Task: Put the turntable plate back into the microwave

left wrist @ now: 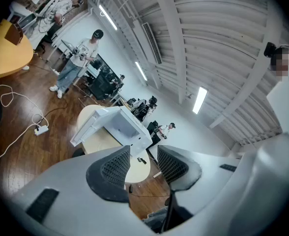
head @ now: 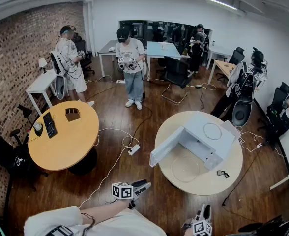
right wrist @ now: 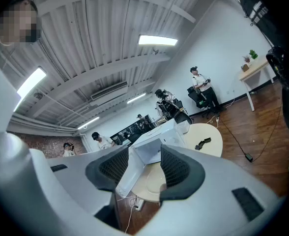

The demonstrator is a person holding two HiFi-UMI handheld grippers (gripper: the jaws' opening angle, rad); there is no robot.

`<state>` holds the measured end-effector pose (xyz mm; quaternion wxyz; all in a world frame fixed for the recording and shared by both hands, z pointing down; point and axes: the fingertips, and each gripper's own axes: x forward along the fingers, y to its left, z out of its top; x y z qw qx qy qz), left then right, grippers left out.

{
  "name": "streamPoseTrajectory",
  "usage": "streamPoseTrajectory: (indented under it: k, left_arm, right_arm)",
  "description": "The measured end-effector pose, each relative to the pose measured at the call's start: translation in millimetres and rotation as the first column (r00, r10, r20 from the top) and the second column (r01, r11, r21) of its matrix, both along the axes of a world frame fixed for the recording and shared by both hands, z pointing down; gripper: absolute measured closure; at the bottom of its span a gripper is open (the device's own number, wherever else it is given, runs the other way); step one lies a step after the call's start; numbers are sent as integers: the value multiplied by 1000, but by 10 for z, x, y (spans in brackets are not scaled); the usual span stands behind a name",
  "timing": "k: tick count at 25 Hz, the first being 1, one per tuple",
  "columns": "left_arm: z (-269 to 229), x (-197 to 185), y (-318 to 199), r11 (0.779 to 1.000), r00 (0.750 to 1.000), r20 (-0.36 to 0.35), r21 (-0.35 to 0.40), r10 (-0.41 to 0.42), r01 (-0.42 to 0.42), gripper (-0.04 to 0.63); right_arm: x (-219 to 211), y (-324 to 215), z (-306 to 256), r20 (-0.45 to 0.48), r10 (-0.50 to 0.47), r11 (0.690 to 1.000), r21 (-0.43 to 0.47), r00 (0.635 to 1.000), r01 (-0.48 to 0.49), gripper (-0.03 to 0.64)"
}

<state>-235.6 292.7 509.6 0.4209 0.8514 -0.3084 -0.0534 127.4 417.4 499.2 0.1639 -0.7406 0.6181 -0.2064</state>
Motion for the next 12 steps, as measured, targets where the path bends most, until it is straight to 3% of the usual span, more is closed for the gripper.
streamPoseTrajectory:
  k: [9,12]
  left_arm:
    - [74,-263,335,998,998,20,-26,-54,55,431]
    - [130,-323,392,997,997,33,-41,-65,66,431]
  right_arm:
    - [33,78,136,20,12,999,-53,1000,-11,426]
    - [-33,24,125,39,-19,1000,-21,999,19,426]
